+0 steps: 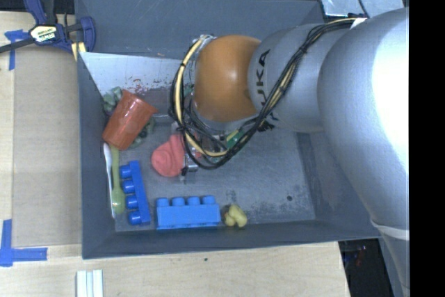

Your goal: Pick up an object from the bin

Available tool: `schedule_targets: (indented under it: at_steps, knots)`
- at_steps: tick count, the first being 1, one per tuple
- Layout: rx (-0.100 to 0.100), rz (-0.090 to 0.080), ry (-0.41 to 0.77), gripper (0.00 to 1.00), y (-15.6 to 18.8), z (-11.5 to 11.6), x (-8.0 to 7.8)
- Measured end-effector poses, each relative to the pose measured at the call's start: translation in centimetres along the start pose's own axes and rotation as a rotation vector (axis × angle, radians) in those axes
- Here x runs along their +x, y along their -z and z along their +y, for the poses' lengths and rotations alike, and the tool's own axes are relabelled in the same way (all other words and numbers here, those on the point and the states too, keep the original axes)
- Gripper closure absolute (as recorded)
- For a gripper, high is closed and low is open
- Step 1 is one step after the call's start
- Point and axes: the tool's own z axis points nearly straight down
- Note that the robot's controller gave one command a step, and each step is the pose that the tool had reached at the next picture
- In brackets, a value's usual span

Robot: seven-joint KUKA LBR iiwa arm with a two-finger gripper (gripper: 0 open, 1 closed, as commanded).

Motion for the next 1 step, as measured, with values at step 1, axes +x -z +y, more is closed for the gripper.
schedule_targets:
  at_steps: [1]
  knots:
    - [0.002, -0.014, 0.144, 1.0, -0.87, -2.7, -2.15]
